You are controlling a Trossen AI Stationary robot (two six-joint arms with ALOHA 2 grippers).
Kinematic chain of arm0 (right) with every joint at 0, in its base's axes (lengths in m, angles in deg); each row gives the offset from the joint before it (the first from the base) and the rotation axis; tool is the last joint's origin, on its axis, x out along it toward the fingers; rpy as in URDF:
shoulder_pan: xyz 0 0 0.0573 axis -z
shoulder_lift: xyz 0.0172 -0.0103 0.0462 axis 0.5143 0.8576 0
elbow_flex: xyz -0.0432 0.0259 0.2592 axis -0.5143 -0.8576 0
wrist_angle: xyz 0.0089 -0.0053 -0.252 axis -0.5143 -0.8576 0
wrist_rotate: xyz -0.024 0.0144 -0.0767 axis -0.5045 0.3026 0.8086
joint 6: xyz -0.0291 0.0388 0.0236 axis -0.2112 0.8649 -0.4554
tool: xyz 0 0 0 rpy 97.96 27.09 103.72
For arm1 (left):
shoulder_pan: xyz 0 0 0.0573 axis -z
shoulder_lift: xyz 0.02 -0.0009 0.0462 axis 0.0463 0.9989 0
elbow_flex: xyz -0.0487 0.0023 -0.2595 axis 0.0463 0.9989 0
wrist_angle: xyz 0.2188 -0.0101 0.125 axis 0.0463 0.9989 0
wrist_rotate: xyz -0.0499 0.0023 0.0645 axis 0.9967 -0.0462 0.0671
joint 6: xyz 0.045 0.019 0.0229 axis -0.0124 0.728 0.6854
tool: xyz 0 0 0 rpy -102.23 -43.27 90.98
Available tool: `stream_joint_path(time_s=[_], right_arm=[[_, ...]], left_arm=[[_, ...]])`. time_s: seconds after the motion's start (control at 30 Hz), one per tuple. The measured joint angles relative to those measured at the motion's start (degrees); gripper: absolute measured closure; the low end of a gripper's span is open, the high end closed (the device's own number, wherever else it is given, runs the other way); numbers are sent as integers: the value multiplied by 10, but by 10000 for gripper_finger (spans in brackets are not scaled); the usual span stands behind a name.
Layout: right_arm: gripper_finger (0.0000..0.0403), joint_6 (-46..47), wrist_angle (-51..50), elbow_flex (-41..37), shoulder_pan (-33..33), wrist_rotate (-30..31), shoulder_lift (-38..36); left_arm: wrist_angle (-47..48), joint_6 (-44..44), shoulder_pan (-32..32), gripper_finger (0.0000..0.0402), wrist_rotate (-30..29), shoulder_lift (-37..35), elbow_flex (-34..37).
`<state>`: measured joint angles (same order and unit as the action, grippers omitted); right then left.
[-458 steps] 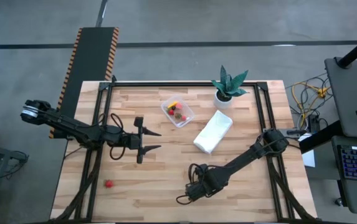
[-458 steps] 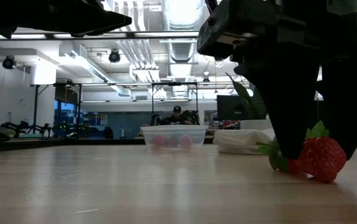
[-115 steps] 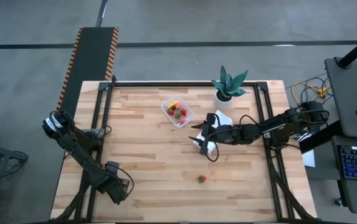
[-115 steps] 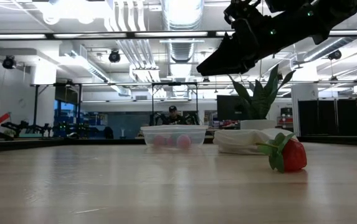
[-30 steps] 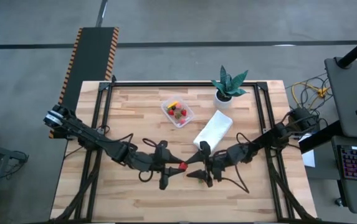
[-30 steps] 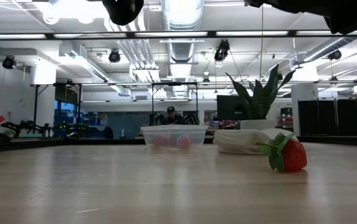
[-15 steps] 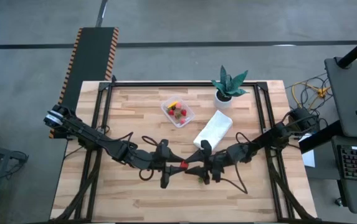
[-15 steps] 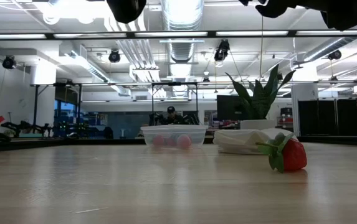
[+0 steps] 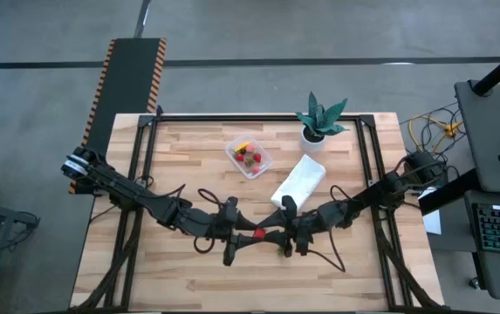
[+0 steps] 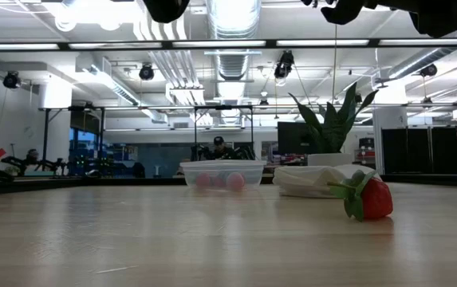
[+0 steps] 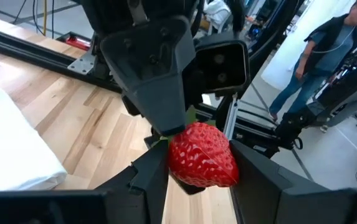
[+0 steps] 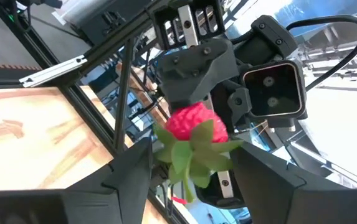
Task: Pick and placing Produce into tupperware
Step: Put the strawberry into the transparent bin
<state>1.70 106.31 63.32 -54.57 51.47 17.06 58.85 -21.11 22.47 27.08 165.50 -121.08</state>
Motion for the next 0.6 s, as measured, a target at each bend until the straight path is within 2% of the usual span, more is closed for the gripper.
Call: stream_joint_path(time_s=[0.6], right_arm=[[202,-2,-1,0,-1,-2,0]], left_arm=[[6,0,-10,266,0,0,0]])
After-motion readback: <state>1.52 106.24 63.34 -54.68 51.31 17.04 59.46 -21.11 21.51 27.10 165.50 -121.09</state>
